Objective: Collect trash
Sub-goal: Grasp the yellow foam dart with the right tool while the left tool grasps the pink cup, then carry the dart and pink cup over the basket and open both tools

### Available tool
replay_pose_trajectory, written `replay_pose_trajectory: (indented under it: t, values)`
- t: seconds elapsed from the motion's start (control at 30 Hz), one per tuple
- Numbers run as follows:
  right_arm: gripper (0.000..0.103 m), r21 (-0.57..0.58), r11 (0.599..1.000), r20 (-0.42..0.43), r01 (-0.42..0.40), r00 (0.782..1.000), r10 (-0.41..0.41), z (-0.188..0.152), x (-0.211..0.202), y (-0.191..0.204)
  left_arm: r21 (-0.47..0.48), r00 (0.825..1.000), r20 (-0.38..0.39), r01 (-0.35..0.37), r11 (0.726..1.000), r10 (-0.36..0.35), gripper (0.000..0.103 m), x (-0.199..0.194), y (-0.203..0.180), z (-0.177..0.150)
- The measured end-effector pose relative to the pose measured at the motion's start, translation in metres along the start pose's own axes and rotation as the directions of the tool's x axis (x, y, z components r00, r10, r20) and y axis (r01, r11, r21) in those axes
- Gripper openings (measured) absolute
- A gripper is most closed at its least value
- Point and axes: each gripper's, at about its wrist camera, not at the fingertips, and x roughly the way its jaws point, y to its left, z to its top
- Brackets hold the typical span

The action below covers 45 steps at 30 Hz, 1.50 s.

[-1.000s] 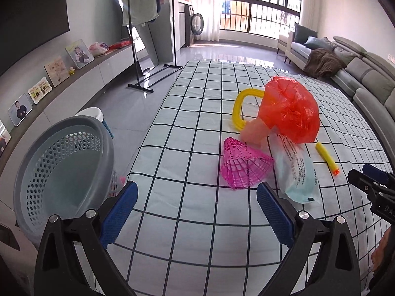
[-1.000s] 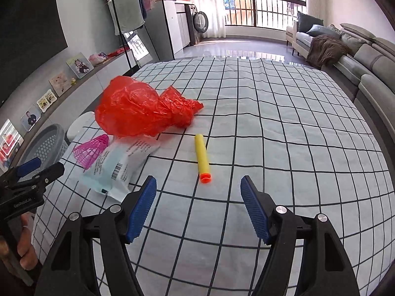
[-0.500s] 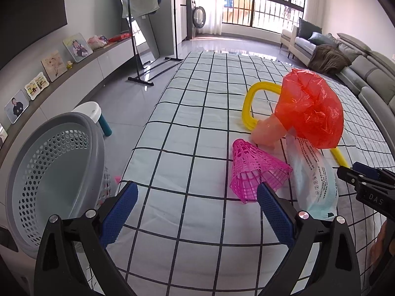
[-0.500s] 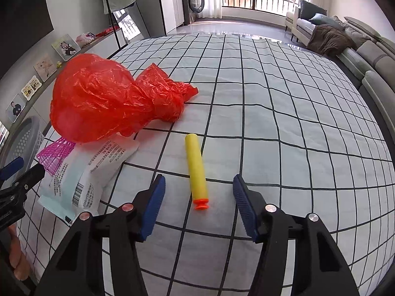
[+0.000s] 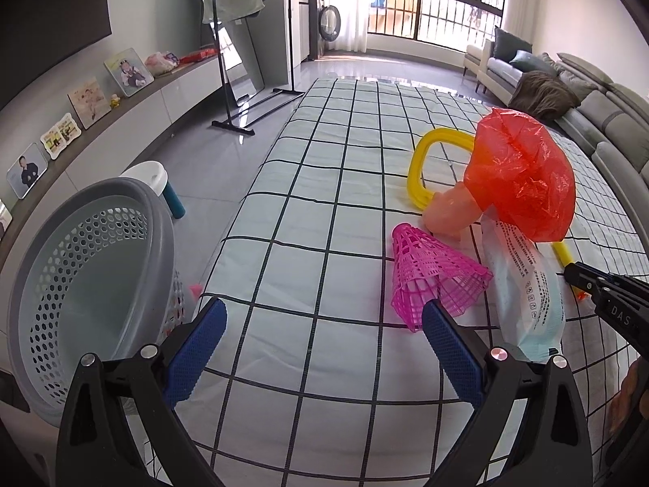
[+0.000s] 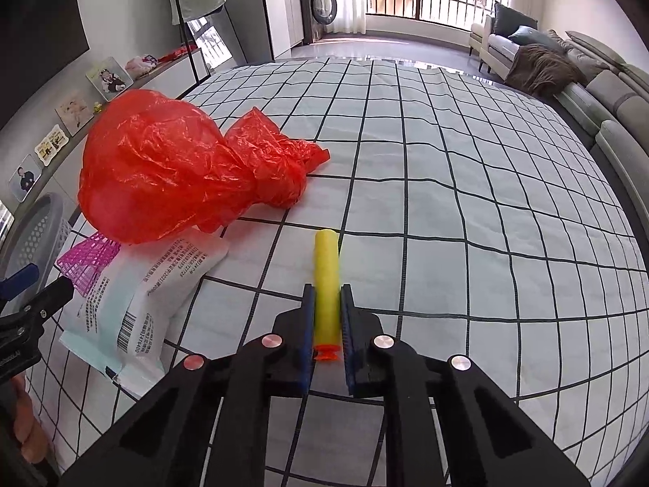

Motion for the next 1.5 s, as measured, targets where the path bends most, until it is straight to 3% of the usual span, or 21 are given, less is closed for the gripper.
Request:
replay_pose_trajectory:
  t: [0.3, 0.53, 0.73, 0.8, 0.9, 1.2, 1.5]
  values:
    - [0.012, 0.077, 0.992, 0.07, -0.101, 0.993, 0.095, -0.019, -0.036, -0.001, 0.019, 1.0, -0.023, 0.008, 1.0, -0.007, 0.095, 0.005, 0.003, 0.001]
    - [0.012, 0.092, 0.987, 0.086, -0.131, 0.989, 0.123, -0.031, -0.052, 0.002, 0.043, 1.0, -0.019, -0.006, 0.999, 0.007, 0.092, 0.016, -0.008, 0.011]
    - [0.012, 0.108, 0.982, 0.084, -0.153, 0.986, 0.144, -0.039, -0.055, 0.005, 0.047, 0.999, -0.047, 0.015, 0.999, -0.013, 0.063, 0.031, -0.019, 0.018]
    - [0.012, 0.113, 0.981, 0.081, -0.157, 0.986, 0.148, -0.041, -0.054, 0.005, 0.038, 0.998, -0.057, 0.035, 0.999, -0.033, 0.038, 0.035, -0.019, 0.019]
    - [0.012, 0.115, 0.98, 0.077, -0.163, 0.985, 0.155, -0.045, -0.055, 0.009, 0.03, 0.997, -0.048, 0.054, 0.998, -0.052, 0.011, 0.031, -0.018, 0.018]
    - [0.012, 0.093, 0.977, 0.087, -0.191, 0.979, 0.183, -0.045, -0.069, 0.029, 0.02, 0.999, 0.001, 0.039, 0.999, -0.039, 0.008, -0.002, 0.004, 0.007]
    - [0.012, 0.012, 0.966, 0.109, -0.259, 0.961, 0.256, -0.037, -0.09, 0.085, -0.022, 0.997, 0.07, -0.017, 1.0, 0.018, 0.008, -0.062, 0.053, -0.004]
